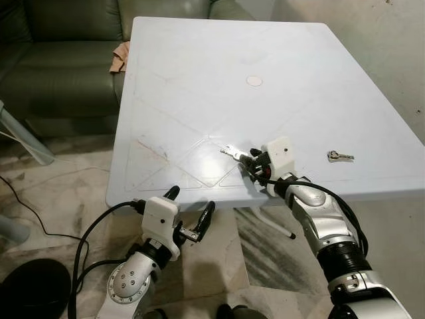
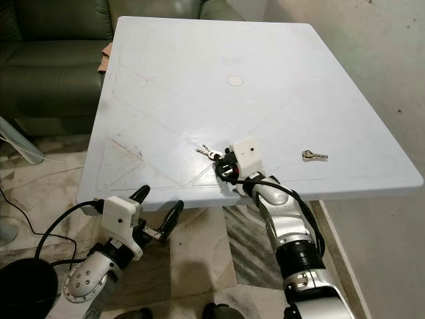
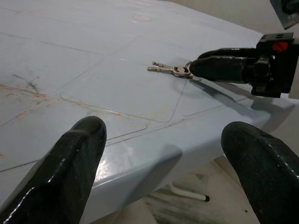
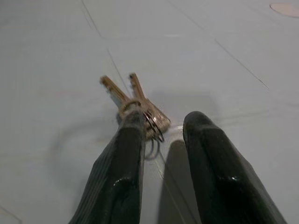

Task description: Hang keys on a hook

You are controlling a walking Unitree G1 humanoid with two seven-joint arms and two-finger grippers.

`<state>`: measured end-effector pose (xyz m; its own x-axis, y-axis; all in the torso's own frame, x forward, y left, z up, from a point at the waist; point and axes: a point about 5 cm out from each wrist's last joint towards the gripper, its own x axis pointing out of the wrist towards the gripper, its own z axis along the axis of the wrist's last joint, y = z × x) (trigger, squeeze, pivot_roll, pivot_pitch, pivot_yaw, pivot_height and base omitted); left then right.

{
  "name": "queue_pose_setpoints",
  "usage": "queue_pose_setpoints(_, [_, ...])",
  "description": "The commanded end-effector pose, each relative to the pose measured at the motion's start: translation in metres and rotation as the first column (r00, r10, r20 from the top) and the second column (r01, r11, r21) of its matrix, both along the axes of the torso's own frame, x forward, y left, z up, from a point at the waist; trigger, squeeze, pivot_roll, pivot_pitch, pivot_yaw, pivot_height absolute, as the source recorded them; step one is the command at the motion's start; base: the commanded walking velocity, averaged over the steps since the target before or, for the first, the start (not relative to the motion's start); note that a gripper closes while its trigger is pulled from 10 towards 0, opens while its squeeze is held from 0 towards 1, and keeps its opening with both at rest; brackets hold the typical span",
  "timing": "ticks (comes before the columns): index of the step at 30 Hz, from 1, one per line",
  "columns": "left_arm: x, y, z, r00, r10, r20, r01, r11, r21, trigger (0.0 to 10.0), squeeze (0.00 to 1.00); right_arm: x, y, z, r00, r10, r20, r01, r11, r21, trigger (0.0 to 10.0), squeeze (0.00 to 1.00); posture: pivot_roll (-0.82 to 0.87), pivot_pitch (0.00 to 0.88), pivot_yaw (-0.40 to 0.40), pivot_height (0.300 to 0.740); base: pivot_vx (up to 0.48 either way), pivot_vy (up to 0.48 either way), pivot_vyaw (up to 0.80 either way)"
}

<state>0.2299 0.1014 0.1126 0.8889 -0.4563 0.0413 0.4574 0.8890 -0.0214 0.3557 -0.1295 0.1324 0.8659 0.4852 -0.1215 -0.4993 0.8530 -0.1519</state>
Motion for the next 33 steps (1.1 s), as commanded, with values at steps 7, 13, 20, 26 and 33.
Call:
queue_pose_setpoints(7, [-0.0019, 0.0004, 0.0011, 1.000, 0.001, -0.005, -0.001, 1.000, -0.005, 10.0, 0.00, 0.0005, -0.0058, -0.0013, 1.000, 0.020, -0.004, -0.020, 0.999, -0.036, 10.0, 0.00, 0.06, 0.200, -0.077, 0.740, 0.000, 0.000, 0.00])
queue_pose_setpoints(13, [-0.0018, 0.0008, 0.0010, 1.000, 0.005, -0.006, -0.005, 1.000, -0.007, 10.0, 0.00, 0.0009, -0.0050, -0.0012, 1.000, 0.029, -0.003, -0.029, 0.999, -0.031, 9.9, 0.00, 0.06, 0.202, -0.076, 0.740, 0.000, 0.000, 0.00])
queue_pose_setpoints(20, [-0.0019, 0.0011, 0.0010, 1.000, 0.006, -0.007, -0.006, 1.000, -0.005, 10.0, 0.00, -0.0006, -0.0014, -0.0018, 0.999, 0.049, -0.002, -0.049, 0.998, -0.025, 5.5, 0.00, 0.06, 0.202, -0.076, 0.740, 0.000, 0.000, 0.00])
queue_pose_setpoints(26, [-0.0018, 0.0008, 0.0012, 1.000, 0.006, -0.006, -0.006, 1.000, -0.005, 10.0, 0.00, -0.0015, -0.0006, -0.0036, 0.998, 0.058, -0.009, -0.058, 0.998, -0.027, 8.8, 0.00, 0.06, 0.202, -0.077, 0.740, 0.000, 0.000, 0.00])
queue_pose_setpoints(33, [-0.0022, 0.0006, 0.0010, 1.000, 0.007, -0.008, -0.007, 1.000, -0.007, 10.0, 0.00, -0.0018, -0.0014, -0.0043, 0.998, 0.061, -0.012, -0.061, 0.998, -0.034, 0.5, 0.00, 0.06, 0.204, -0.079, 0.740, 0.000, 0.000, 0.00])
